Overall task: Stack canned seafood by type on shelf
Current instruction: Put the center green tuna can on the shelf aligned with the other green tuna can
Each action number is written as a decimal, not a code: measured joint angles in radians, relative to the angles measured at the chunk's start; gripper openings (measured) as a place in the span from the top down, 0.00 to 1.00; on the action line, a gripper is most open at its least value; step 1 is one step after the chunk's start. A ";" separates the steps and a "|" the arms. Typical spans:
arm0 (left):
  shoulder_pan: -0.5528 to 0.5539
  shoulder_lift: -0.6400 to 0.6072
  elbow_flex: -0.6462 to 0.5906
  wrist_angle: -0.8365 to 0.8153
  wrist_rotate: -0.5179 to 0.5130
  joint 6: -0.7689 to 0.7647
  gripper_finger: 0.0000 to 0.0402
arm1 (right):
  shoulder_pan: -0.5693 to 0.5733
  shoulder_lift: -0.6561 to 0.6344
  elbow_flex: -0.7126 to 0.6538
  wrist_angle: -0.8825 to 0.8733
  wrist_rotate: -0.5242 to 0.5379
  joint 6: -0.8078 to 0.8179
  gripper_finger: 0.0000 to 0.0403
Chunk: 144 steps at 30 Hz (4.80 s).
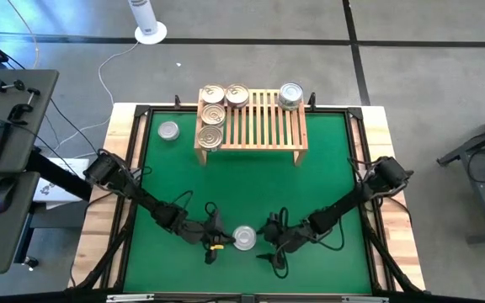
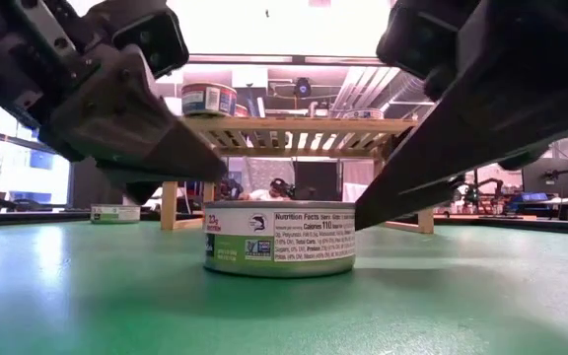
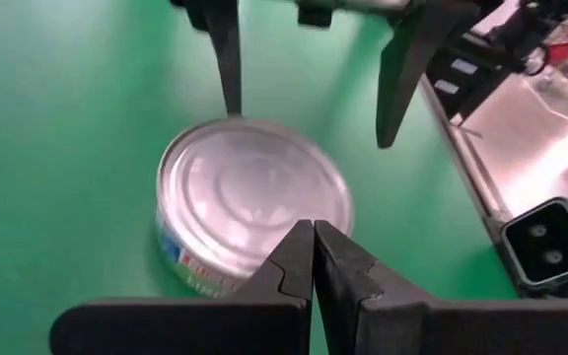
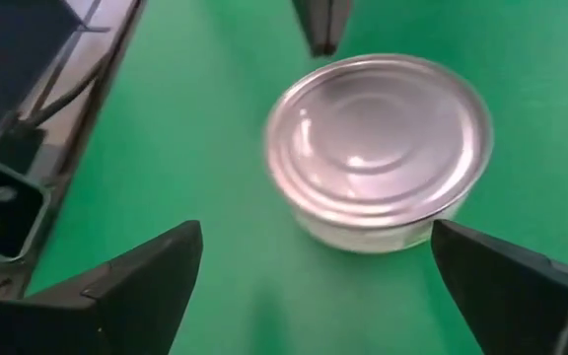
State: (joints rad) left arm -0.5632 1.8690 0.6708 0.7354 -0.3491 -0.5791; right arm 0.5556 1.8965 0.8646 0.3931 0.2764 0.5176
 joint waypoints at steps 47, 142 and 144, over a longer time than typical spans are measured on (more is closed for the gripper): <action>0.017 0.199 0.000 0.214 -0.037 -0.010 1.00 | -0.013 0.432 0.066 0.746 0.346 -0.278 0.01; 0.741 -0.074 0.753 -0.774 0.280 0.661 1.00 | -0.870 -0.676 0.074 -0.845 -0.007 -0.373 0.01; 0.783 -0.031 0.800 -0.784 0.330 0.662 1.00 | -0.870 -0.676 0.074 -0.844 -0.007 -0.380 0.01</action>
State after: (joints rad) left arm 0.2194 1.8382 1.4708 -0.0488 -0.0188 0.0832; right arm -0.3143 1.2205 0.9390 -0.4513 0.2699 0.1380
